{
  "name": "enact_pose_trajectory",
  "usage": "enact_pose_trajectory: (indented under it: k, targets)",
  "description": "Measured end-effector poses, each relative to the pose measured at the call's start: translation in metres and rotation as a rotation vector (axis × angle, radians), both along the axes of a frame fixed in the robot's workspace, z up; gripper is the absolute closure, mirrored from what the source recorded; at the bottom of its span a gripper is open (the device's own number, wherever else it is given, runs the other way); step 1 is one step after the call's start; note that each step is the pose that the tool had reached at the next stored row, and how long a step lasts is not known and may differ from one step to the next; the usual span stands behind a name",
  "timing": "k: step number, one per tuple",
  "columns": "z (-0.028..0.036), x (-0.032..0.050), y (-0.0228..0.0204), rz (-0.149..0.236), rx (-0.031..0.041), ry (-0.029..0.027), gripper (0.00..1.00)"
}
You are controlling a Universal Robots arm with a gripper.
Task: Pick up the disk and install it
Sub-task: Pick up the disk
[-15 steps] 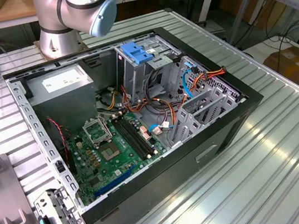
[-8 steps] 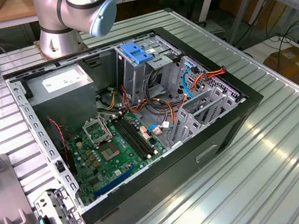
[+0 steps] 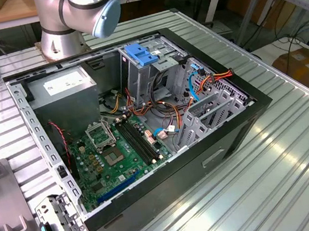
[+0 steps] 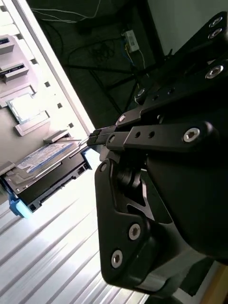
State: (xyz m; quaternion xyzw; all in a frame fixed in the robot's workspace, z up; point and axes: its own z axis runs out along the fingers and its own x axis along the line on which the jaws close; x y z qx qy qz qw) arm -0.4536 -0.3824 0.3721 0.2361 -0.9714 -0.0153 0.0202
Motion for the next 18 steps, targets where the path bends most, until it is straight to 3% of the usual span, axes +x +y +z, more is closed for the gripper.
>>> enact_pose_trajectory:
  k: [1,2,10,13,18]
  targets:
    - [0.0,0.0002,0.0,0.017,0.0,0.0,0.89]
    - [-0.0001,0.0007,0.0,0.063,0.0,0.0,0.89]
    - [-0.0001,0.0013,0.0,0.212,0.0,0.0,0.89]
    - [-0.0001,0.0013,0.0,0.328,0.0,0.0,0.89]
    - [-0.0001,0.0013,0.0,0.429,-0.0001,0.0,0.89]
